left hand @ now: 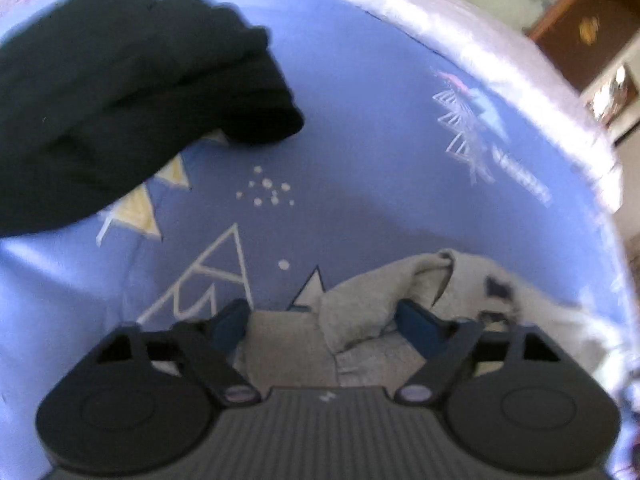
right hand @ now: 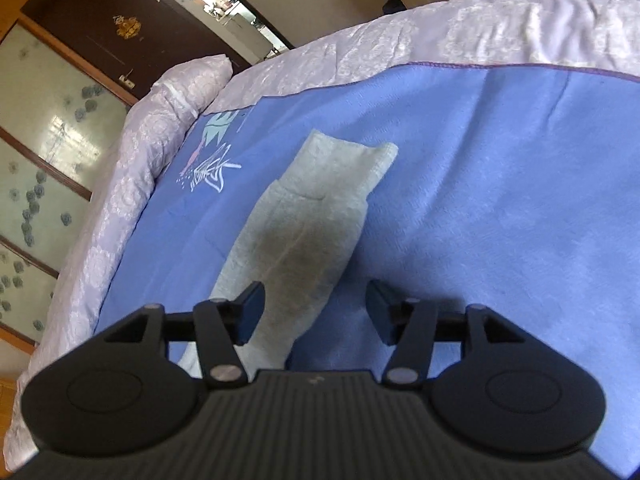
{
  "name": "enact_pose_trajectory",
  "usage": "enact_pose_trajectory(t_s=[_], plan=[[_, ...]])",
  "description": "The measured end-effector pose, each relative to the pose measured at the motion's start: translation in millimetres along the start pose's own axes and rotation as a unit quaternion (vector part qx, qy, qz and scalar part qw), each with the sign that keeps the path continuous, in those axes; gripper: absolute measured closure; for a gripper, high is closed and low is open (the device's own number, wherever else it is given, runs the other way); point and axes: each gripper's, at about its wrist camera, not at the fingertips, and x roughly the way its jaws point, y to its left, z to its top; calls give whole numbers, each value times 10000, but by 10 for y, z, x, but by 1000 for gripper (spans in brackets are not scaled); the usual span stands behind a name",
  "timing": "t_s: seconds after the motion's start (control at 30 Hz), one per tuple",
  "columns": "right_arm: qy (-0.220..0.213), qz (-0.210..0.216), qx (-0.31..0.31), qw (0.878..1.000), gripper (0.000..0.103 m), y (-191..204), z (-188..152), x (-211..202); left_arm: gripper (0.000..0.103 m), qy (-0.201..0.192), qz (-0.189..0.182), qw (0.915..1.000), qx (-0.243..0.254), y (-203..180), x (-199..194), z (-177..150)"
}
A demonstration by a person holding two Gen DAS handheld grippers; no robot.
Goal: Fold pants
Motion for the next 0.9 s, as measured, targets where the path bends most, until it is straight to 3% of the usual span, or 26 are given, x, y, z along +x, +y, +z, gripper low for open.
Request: enact_pose_trajectory(t_s=[0.03,0.07,0.1,0.13,0.23,0.33,0.37,0.43,0.5,0.57,0.73,0.9], plan=[[33,-33,-100,9999,52,31,-2,5,76,-8,55,9994,335,-108,4,-13],[84,-93,-244,9996,89,73,8,25,80,35,2,9989,465,-191,19,-20],[89,-177,-363,9991,99,116,23,38,85,-43,195,9986,499,-244,-13,-1],[-50,-233,-411,9989,99,134,27,17,91,-120,383,9973,610,-283,-35,37],[-544,-118,-412,9976,99,137,62,-74,91,-610,802,9919,778,-312,-98,201],[-102,-759,-653,9949,97,127,1,144,89,-453,1208,9870,954,-376,130,296],[-146,-673,-687,9953,96,109,-28,126,84,-286,1323,9860,979,-374,222,293],[19,-540,-507,9972,86,68,9,19,79,-210,1503,9834,993,-397,234,229],[8,-316,-265,9991,63,-10,59,-227,78,-306,1372,9841,1089,-449,38,142],[-151,-159,-364,9991,63,-113,110,-615,68,-402,1166,9861,1114,-415,-286,23],[-468,322,-359,9977,63,-687,68,-1747,64,-647,591,9915,964,-85,-1280,-363],[-602,437,-152,9971,63,-1514,-358,-2744,57,-635,-101,9977,216,381,-2024,-925]])
